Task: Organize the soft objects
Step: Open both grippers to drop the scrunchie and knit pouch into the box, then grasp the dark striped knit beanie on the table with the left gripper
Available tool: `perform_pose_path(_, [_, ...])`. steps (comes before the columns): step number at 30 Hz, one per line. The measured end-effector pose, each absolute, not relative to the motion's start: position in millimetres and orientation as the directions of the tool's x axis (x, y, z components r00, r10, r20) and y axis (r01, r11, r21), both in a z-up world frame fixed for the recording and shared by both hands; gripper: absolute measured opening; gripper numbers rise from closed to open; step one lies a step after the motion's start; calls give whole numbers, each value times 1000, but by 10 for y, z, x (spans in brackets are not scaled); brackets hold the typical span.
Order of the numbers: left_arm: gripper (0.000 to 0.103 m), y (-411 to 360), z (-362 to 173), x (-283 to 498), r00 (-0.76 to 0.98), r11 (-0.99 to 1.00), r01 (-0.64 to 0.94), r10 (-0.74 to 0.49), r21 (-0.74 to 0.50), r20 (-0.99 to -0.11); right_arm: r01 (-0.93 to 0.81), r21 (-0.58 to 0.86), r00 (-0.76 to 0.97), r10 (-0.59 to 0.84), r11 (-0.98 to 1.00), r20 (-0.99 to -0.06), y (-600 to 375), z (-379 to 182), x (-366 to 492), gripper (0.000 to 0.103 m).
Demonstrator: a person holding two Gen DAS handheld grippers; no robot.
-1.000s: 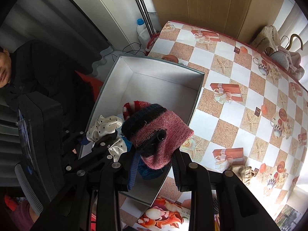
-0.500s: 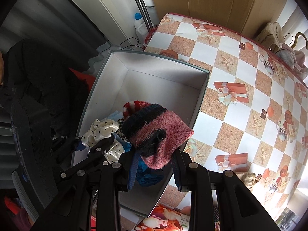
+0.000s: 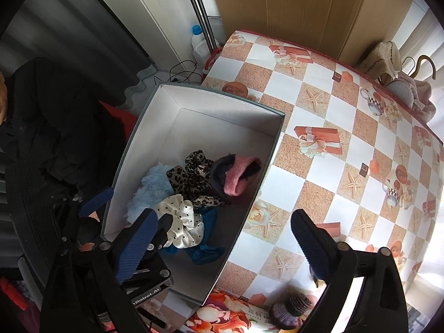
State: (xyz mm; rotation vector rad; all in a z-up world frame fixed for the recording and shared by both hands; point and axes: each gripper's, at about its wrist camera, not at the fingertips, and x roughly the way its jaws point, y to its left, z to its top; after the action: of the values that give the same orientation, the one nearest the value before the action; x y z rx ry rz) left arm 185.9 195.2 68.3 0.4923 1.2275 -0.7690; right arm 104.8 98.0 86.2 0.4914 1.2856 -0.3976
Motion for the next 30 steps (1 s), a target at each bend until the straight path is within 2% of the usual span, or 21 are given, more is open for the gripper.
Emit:
perform_pose_path(6, [93, 1951, 895, 1500, 57, 567, 808, -344, -159, -937, 611, 161, 184, 59, 775, -981, 722, 972, 471, 103])
perform_pose_path(12, [93, 1697, 960, 802, -50, 396, 899, -336, -189, -941, 681, 119, 112, 58, 722, -992, 510, 1063, -323, 103])
perform_pose_path(17, [93, 1361, 712, 181, -91, 231, 962, -226, -145, -970, 740, 69, 54, 43, 670, -998, 289, 1001, -955, 103])
perform_pose_path(20, [93, 1191, 464, -79, -150, 176, 969, -148, -175, -978, 787, 74, 44, 64, 612, -997, 148, 871, -1305, 103])
perform_pose_path(24, [93, 989, 29, -242, -253, 196, 947, -25, -253, -967, 828, 99, 44, 111, 552, -993, 56, 655, -1672, 103])
perform_pose_path(27, [93, 872, -297, -276, -370, 256, 904, 62, -343, -927, 846, 116, 46, 146, 520, -988, 25, 472, -1868, 103])
perform_pose_path(30, [93, 794, -527, -383, -398, 259, 899, 139, -354, -907, 858, 144, 60, 183, 492, -981, 0, 306, -1991, 103])
